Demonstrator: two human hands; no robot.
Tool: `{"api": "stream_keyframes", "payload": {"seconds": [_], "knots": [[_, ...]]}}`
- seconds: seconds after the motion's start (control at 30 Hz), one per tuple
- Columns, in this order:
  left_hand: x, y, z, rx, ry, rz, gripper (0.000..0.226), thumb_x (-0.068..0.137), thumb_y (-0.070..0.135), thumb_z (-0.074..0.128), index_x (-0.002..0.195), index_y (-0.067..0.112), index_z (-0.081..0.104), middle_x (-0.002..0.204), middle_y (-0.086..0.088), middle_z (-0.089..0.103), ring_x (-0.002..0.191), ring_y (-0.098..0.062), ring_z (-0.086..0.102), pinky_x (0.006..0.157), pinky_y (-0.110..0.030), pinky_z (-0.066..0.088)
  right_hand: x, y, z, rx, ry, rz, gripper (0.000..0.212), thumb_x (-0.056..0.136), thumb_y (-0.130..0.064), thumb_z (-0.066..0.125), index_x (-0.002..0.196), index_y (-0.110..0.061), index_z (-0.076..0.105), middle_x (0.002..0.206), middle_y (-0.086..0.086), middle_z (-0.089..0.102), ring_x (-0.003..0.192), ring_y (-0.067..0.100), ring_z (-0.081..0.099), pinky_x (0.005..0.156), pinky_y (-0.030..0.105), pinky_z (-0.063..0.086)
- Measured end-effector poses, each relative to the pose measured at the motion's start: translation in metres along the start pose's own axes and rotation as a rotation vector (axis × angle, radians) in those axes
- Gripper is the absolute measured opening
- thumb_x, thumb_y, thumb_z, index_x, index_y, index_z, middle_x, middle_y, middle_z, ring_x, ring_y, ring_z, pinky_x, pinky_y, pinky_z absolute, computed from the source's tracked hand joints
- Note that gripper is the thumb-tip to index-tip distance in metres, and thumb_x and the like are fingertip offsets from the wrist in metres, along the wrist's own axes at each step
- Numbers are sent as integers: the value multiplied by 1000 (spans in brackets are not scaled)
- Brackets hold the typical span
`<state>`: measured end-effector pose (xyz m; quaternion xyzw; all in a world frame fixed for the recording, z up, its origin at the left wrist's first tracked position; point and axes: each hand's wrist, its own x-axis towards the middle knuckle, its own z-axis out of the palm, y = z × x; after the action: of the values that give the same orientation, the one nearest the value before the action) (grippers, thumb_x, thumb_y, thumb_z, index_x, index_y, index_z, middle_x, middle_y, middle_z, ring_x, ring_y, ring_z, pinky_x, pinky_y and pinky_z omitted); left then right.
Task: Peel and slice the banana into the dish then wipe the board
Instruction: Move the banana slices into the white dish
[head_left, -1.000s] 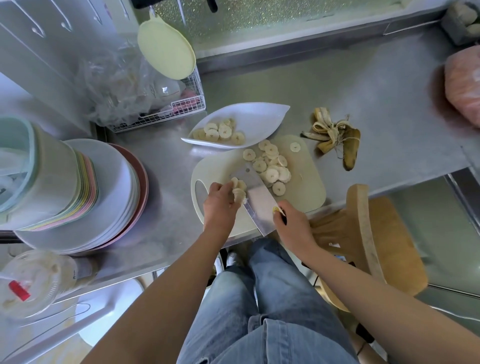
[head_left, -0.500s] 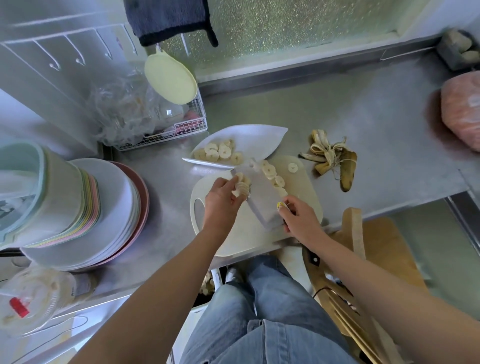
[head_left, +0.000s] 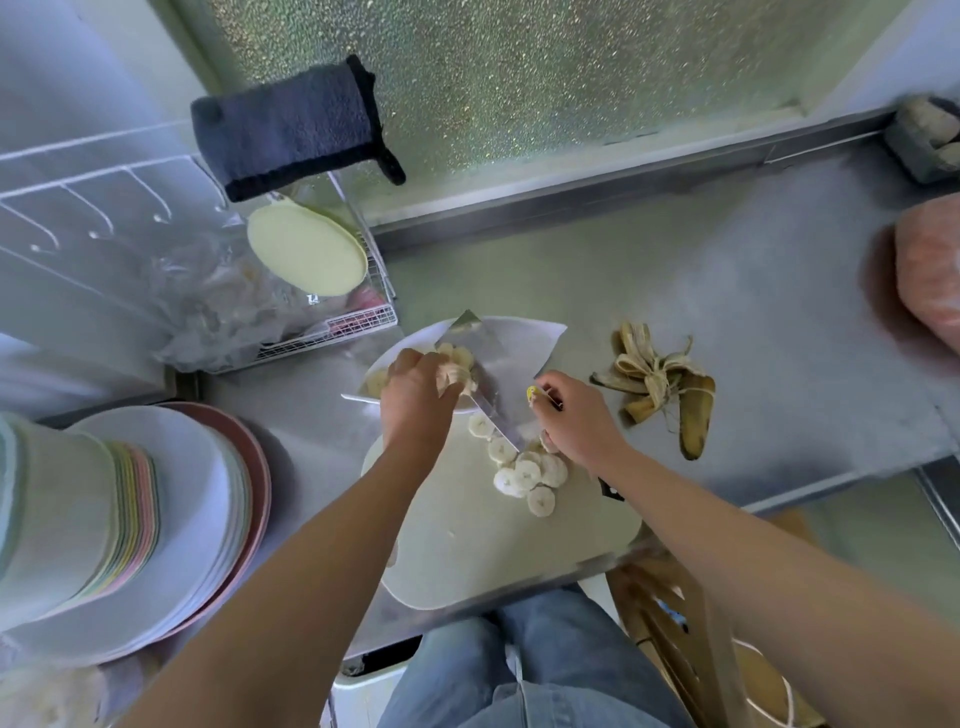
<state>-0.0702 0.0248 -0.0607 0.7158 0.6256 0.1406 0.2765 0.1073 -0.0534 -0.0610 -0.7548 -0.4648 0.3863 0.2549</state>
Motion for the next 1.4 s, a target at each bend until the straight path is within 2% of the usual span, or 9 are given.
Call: {"api": "stream_keyframes", "payload": {"seconds": [0.1, 0.27, 0.37, 0.5, 0.8, 1.03, 1.13, 1.3, 1.4], "knots": [[3, 6, 1, 159, 15, 154, 38, 83, 17, 70, 120, 12, 62, 126, -12, 53, 114, -32, 50, 85, -42, 50, 5, -1, 0, -57, 11, -14, 16, 94, -22, 50, 94, -9, 58, 67, 6, 59, 68, 29, 61, 70, 39, 48], [7, 9, 15, 393, -4, 668, 46, 63, 1, 82, 108, 0, 70, 114, -14, 68, 104, -33, 66, 86, -43, 55, 11, 0, 0, -11, 8, 40, 19, 93, -22, 51, 94, -4, 58, 69, 12, 60, 65, 33, 60, 70, 43, 50], [5, -4, 17, 529, -115, 637, 48, 77, 14, 74, 122, 1, 64, 129, -12, 62, 118, -33, 59, 97, -48, 48, 13, 2, -4, 13, 15, 66, 18, 92, -21, 51, 88, -5, 56, 64, 6, 52, 61, 28, 53, 69, 46, 49], [0, -17, 12, 633, -186, 630, 52, 90, 30, 34, 126, 5, 61, 134, -10, 58, 124, -34, 55, 101, -50, 43, 10, 10, -11, 15, 34, 88, 21, 92, -24, 49, 81, -6, 52, 62, 4, 50, 63, 36, 56, 65, 46, 49], [-10, -6, 17, 501, -164, 586, 53, 94, 36, 30, 138, 15, 51, 148, -12, 43, 135, -36, 42, 108, -53, 37, 5, 15, -11, 30, 100, 52, 28, 93, -25, 47, 77, -2, 45, 67, 22, 53, 62, 41, 53, 61, 48, 47], [-17, -25, 8, 623, -163, 436, 58, 97, 40, 19, 143, 16, 44, 157, -15, 25, 144, -36, 25, 115, -52, 23, 0, 14, -13, 101, 121, 85, 24, 93, -31, 47, 72, -19, 45, 60, -1, 46, 57, 23, 48, 62, 45, 48], [-20, -26, 5, 610, -173, 417, 52, 100, 39, 28, 146, 17, 39, 160, -13, 15, 147, -34, 14, 119, -50, 14, -3, 12, -15, 83, 119, 79, 24, 94, -28, 47, 77, -11, 48, 63, 3, 49, 56, 21, 48, 61, 45, 49], [-30, -16, -2, 493, -51, 459, 31, 85, 24, 66, 116, 17, 66, 131, -14, 56, 120, -37, 53, 99, -47, 44, -15, 10, -17, 126, 213, 97, 16, 95, -24, 46, 85, -12, 52, 65, 3, 48, 59, 24, 51, 61, 45, 48], [-43, -12, -3, 387, -22, 431, 23, 84, 17, 65, 106, 14, 69, 111, -10, 62, 100, -33, 58, 83, -42, 51, -36, 10, -16, 149, 335, 120, 19, 98, -22, 42, 80, -19, 44, 66, 1, 45, 62, 25, 49, 60, 40, 41]]}}
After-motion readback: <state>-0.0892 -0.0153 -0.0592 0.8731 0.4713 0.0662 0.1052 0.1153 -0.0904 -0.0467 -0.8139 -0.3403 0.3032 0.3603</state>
